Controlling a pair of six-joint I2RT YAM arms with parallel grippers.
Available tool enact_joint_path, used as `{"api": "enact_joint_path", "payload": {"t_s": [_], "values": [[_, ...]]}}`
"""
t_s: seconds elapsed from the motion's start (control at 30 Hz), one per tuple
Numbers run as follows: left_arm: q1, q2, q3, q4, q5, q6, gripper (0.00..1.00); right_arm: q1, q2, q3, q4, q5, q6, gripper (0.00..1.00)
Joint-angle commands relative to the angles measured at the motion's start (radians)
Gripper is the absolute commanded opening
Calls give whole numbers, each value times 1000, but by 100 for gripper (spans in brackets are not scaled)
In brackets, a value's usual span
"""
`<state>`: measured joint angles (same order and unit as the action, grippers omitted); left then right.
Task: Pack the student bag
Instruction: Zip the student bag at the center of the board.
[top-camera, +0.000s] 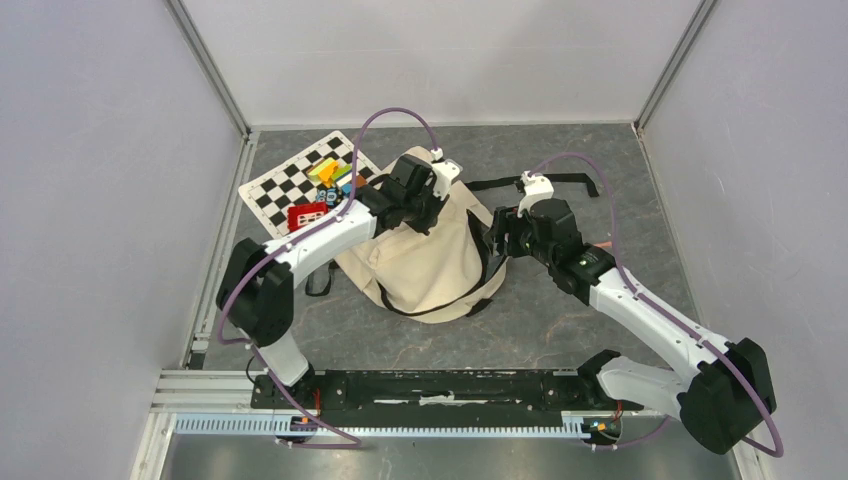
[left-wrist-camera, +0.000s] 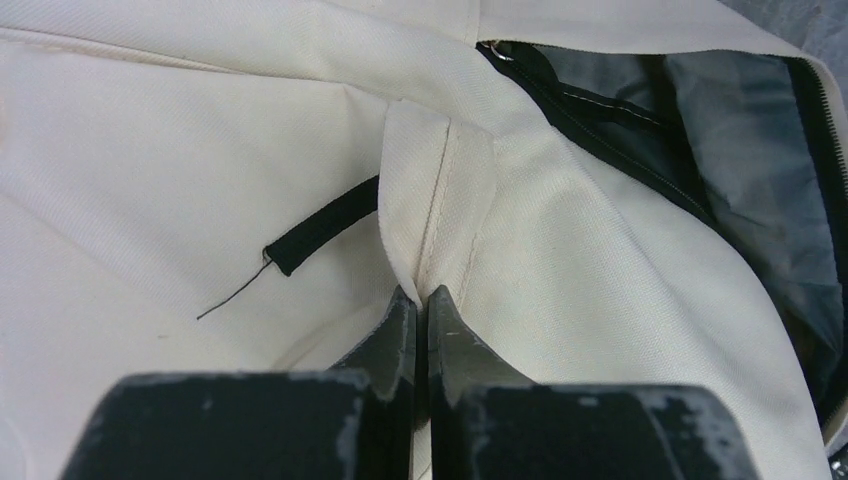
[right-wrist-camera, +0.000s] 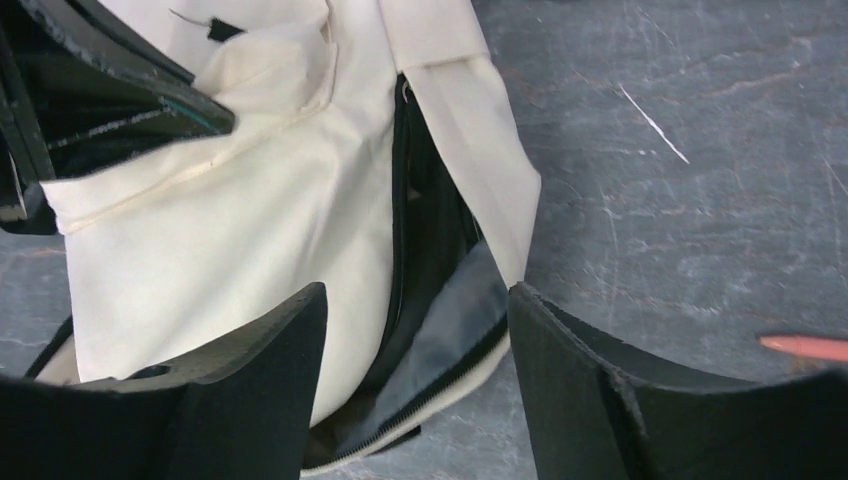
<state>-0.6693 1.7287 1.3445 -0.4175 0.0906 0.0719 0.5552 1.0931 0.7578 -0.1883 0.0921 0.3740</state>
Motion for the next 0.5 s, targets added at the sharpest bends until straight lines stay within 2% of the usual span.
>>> {"api": "enact_joint_path", "payload": {"t_s": [0.0, 0.17, 0.3, 0.47], "values": [[-10, -101, -44, -71, 4, -10, 2, -1, 21, 55, 111, -62, 47, 69], [-9, -123, -75, -91, 9, -20, 2, 16, 47, 12, 209, -114, 141, 54], [-9, -120, -81, -92, -1, -20, 2, 51, 53, -59, 296, -118, 225, 51], [-9, -116, -69, -115, -10, 6, 2, 66, 49, -139, 387, 4, 288, 51]]}}
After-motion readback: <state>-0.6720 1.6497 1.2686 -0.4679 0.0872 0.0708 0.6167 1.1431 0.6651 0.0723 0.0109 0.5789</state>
